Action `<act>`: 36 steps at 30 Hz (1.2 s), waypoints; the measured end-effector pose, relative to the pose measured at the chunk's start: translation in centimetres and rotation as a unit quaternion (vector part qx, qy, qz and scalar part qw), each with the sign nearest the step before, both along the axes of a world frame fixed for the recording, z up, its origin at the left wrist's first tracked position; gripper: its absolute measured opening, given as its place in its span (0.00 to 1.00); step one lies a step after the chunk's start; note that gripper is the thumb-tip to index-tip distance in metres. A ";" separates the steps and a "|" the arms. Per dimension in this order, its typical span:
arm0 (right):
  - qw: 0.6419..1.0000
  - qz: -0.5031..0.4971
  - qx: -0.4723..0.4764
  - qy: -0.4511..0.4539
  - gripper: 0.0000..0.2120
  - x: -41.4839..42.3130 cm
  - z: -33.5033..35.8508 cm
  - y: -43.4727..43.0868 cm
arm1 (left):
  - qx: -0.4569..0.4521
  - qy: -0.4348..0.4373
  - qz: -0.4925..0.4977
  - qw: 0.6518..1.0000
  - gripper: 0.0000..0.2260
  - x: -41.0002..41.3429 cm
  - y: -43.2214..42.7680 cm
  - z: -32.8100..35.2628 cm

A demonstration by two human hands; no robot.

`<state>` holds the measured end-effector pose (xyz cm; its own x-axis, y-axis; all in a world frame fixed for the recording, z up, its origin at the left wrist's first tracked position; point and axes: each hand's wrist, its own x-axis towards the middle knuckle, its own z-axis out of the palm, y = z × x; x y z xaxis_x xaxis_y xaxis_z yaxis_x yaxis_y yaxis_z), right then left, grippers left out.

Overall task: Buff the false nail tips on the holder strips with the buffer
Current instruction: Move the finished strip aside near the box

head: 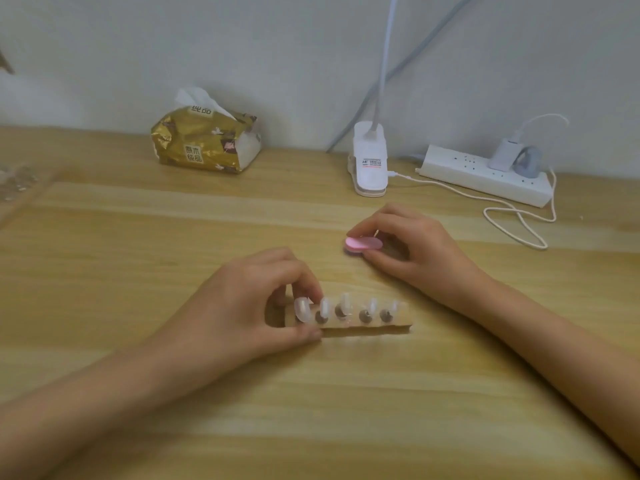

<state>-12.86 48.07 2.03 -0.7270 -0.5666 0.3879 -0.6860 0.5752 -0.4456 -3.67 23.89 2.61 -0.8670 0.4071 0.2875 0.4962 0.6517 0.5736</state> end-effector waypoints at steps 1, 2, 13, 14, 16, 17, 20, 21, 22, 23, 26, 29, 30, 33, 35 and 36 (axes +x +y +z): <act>1.000 0.000 0.003 0.002 0.09 0.0 0.0 0.0 | 0.009 0.011 -0.002 1.000 0.13 0.1 0.0 -0.1; 1.000 0.000 0.006 0.004 0.09 0.0 0.0 0.0 | 0.020 0.016 -0.004 1.000 0.14 0.2 0.1 -0.1; 1.000 0.001 0.003 -0.008 0.10 0.0 -0.1 -0.1 | 0.079 -0.027 0.000 0.997 0.14 -0.1 0.1 -0.5; 1.000 0.001 0.003 -0.007 0.10 0.0 -0.1 -0.1 | 0.076 -0.033 0.000 0.997 0.14 -0.2 0.2 -0.6; 1.000 0.002 0.004 -0.005 0.10 -0.1 -0.1 -0.1 | 0.062 -0.042 0.003 0.997 0.15 -0.4 0.4 -0.6; 1.000 0.002 0.004 -0.003 0.10 -0.1 -0.2 -0.1 | 0.056 -0.046 0.005 0.997 0.15 -0.5 0.4 -0.6; 1.000 0.001 0.002 -0.001 0.10 0.0 -0.2 -0.1 | 0.076 -0.088 0.012 0.993 0.14 -1.0 0.3 -0.4; 1.000 0.001 0.000 -0.003 0.10 0.0 -0.2 -0.1 | 0.102 -0.115 0.013 0.988 0.12 -1.1 0.1 -0.2; 1.000 0.002 -0.003 -0.006 0.10 0.0 -0.2 -0.1 | 0.124 -0.140 0.012 0.982 0.09 -1.2 0.0 0.0; 1.000 0.003 -0.005 -0.009 0.10 0.0 -0.2 -0.1 | 0.134 -0.154 0.009 0.979 0.07 -1.3 -0.1 0.1; 1.000 0.008 -0.018 -0.021 0.10 0.0 -0.2 0.0 | 0.141 -0.153 0.008 0.978 0.08 -1.5 -0.3 0.3; 0.997 0.022 -0.073 -0.024 0.08 0.3 0.4 0.1 | 0.081 -0.019 0.002 0.997 0.06 -1.0 -0.3 0.2; 0.995 0.032 -0.089 -0.009 0.08 0.5 0.7 0.1 | 0.046 0.036 0.003 0.998 0.04 -0.7 -0.2 0.2; 0.987 0.070 -0.137 0.039 0.09 1.4 1.9 -0.2 | 0.076 0.047 0.023 0.996 0.03 -0.6 -0.1 0.3; 0.981 0.107 -0.156 0.054 0.09 2.1 2.8 -0.9 | 0.156 -0.017 0.066 0.985 0.04 -1.0 0.0 0.3; 0.979 0.124 -0.145 0.067 0.08 2.4 3.1 -1.4 | 0.189 -0.050 0.085 0.977 0.02 -1.3 0.1 0.2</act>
